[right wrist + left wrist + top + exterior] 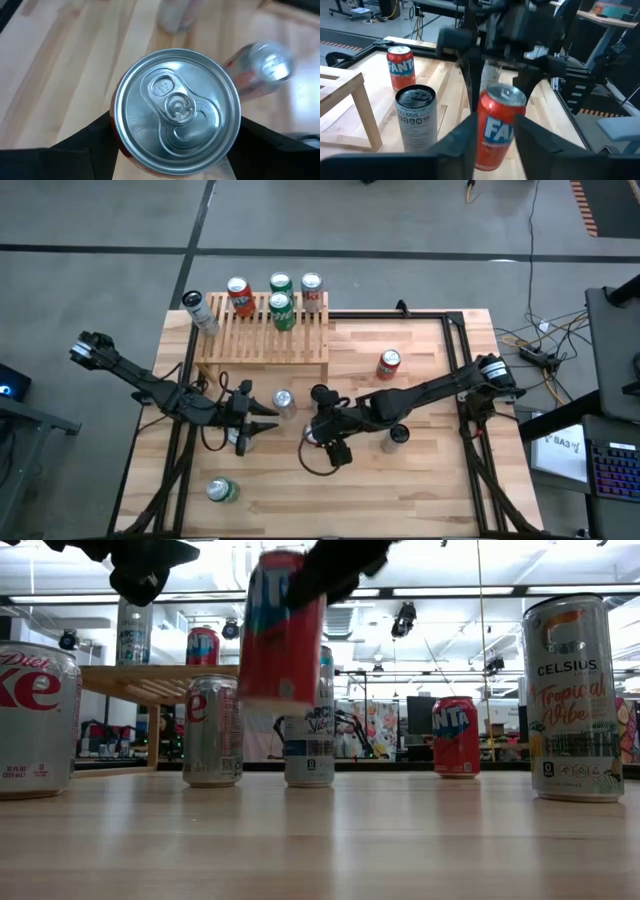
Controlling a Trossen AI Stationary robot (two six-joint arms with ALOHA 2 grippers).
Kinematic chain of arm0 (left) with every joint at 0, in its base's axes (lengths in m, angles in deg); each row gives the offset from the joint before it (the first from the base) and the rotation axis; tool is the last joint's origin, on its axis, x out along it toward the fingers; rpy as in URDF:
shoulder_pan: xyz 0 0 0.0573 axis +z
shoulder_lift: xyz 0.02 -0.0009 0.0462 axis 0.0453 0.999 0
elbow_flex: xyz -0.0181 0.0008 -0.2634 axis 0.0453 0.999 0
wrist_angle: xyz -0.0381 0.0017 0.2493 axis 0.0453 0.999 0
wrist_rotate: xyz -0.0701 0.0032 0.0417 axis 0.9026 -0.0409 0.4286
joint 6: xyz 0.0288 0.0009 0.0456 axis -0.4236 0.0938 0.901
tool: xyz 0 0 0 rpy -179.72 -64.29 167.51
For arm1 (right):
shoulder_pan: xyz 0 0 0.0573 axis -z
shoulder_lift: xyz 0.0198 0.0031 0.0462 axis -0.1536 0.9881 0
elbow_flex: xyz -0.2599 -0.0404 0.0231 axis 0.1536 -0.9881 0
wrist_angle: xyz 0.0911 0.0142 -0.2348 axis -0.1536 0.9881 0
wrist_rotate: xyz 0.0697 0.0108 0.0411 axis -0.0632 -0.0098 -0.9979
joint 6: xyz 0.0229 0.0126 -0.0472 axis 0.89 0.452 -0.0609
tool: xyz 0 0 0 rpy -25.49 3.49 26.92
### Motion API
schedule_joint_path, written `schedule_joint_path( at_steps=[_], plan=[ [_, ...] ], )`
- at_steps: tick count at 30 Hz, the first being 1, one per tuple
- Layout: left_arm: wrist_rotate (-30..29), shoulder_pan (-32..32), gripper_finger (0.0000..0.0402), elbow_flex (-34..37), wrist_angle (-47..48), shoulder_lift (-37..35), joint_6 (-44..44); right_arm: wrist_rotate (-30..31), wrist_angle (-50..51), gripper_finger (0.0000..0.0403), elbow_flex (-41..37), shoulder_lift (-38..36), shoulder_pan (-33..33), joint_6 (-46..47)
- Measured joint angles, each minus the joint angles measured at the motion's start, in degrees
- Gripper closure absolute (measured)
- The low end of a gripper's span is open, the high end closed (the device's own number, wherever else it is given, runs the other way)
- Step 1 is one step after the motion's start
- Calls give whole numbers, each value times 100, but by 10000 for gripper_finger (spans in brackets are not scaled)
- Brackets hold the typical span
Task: Place canned beverage on shelf
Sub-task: Put the bottom orange soda can on the shelf aligned with the other orange soda can
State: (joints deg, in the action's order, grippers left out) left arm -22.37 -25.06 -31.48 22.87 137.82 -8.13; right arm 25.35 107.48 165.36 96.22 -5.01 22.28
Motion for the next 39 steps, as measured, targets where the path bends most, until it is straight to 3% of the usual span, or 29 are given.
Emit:
schedule_joint_path(
  at_steps=[7, 12, 18, 27, 39],
  plan=[
    [-1, 2, 167, 0, -394, 479, 212, 346, 95, 128, 478, -95, 91, -291],
    [-10, -1, 110, 0, -795, 945, 538, 342, 142, 128, 731, -100, 169, -236],
    [-687, 2, 98, -173, -787, 1226, 662, 337, 195, 128, 1026, -106, 216, -74],
    [-853, 6, 96, -536, -755, 1704, 790, 513, 281, 128, 1106, -106, 205, -101],
    [-1397, 4, 45, -1122, -635, 2457, 989, 620, 202, 128, 1104, -93, 205, -98]
  ],
)
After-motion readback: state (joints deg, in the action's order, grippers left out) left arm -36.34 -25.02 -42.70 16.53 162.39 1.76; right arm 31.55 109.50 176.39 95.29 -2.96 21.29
